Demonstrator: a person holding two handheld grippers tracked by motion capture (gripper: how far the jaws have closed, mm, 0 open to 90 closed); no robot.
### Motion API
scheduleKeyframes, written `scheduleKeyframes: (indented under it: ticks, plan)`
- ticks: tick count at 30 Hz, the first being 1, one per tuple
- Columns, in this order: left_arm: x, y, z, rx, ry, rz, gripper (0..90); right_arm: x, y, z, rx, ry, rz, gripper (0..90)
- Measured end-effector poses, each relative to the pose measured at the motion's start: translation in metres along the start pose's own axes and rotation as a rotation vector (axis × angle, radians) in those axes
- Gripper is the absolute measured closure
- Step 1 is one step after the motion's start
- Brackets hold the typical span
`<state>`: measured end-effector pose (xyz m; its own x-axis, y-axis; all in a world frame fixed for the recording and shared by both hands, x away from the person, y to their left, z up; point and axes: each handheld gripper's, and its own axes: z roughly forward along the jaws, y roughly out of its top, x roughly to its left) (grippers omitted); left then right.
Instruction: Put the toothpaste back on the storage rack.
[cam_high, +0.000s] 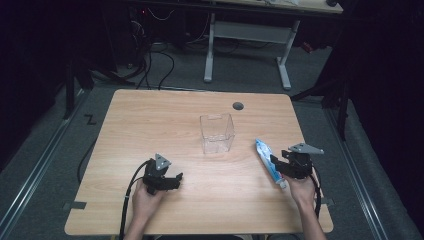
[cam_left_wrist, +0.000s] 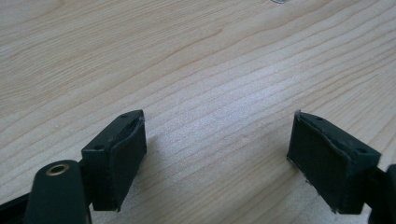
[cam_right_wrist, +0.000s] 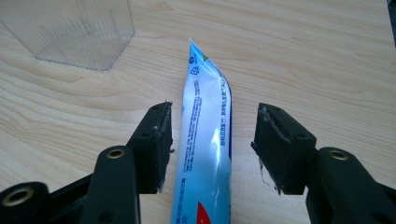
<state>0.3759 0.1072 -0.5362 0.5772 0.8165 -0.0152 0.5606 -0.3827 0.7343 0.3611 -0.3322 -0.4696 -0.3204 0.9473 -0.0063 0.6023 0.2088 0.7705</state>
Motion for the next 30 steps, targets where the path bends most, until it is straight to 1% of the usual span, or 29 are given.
scheduleKeyframes:
  ticks: [6, 9, 15, 22, 26, 30]
  plan:
    - [0.000, 0.000, 0.000, -0.001, 0.001, 0.000, 19.4, 0.000, 0.010, 0.008, 0.020, -0.017, -0.017, 46.3]
    - [0.000, 0.000, 0.000, 0.000, 0.000, 0.000, 19.4, -0.002, 0.014, 0.013, 0.043, -0.027, -0.021, 46.3]
    - [0.000, 0.000, 0.000, 0.000, 0.000, 0.000, 19.4, -0.002, 0.019, 0.022, 0.075, -0.026, -0.033, 46.2]
    - [0.000, 0.000, 0.000, 0.000, 0.000, 0.000, 19.4, -0.004, 0.020, 0.033, 0.108, -0.010, -0.009, 46.2]
    - [0.000, 0.000, 0.000, 0.000, 0.000, 0.000, 19.4, -0.007, 0.020, 0.039, 0.127, -0.012, 0.009, 46.2]
    - [0.000, 0.000, 0.000, 0.000, 0.000, 0.000, 19.4, -0.007, 0.023, 0.043, 0.150, -0.019, 0.012, 46.2]
